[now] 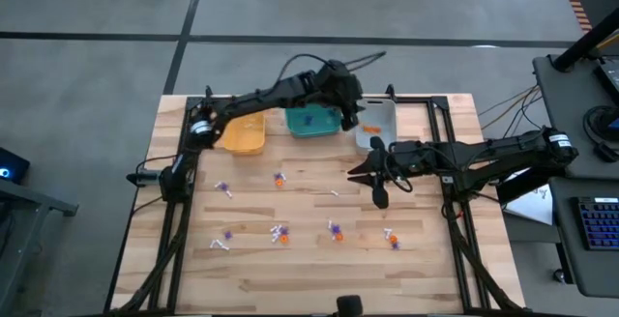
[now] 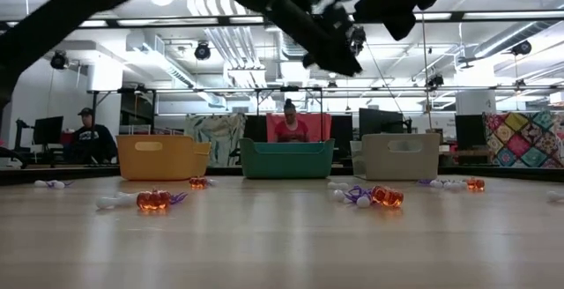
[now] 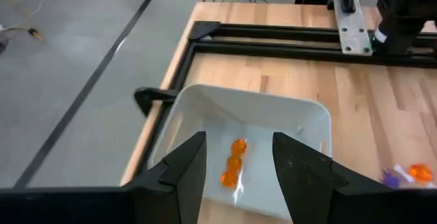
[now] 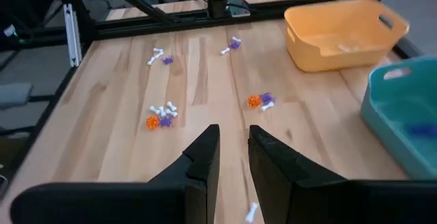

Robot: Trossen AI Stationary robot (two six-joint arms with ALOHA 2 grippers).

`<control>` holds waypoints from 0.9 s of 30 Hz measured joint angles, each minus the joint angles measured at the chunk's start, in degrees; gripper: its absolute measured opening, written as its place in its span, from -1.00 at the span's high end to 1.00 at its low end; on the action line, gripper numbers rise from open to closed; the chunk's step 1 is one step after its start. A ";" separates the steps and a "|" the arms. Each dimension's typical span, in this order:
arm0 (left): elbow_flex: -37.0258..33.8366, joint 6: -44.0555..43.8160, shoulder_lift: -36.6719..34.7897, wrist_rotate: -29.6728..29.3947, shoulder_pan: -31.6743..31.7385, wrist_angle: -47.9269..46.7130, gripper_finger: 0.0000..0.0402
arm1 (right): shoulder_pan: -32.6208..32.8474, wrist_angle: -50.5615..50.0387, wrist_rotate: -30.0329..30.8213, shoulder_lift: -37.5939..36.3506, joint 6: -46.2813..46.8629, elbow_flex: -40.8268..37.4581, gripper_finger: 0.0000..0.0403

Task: Sort Halloween decoration
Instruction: Put the white bone toy into the yellow bin

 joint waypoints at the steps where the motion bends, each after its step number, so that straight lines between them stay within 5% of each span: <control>1: -0.97 0.00 -1.51 0.01 0.09 -0.63 0.26 | 0.00 -0.57 0.00 0.01 1.18 0.00 0.66; 8: -14.49 -1.73 -14.89 0.04 -0.21 1.42 0.26 | -0.02 -5.65 0.08 0.49 9.94 0.00 0.66; 18: -45.10 -9.64 -38.44 0.16 -2.47 19.11 0.26 | -0.15 -8.50 0.09 3.69 18.67 0.29 0.66; 27: -64.68 -16.24 -56.55 0.00 -5.86 31.19 0.26 | -0.18 -11.68 0.15 12.02 21.09 5.68 0.66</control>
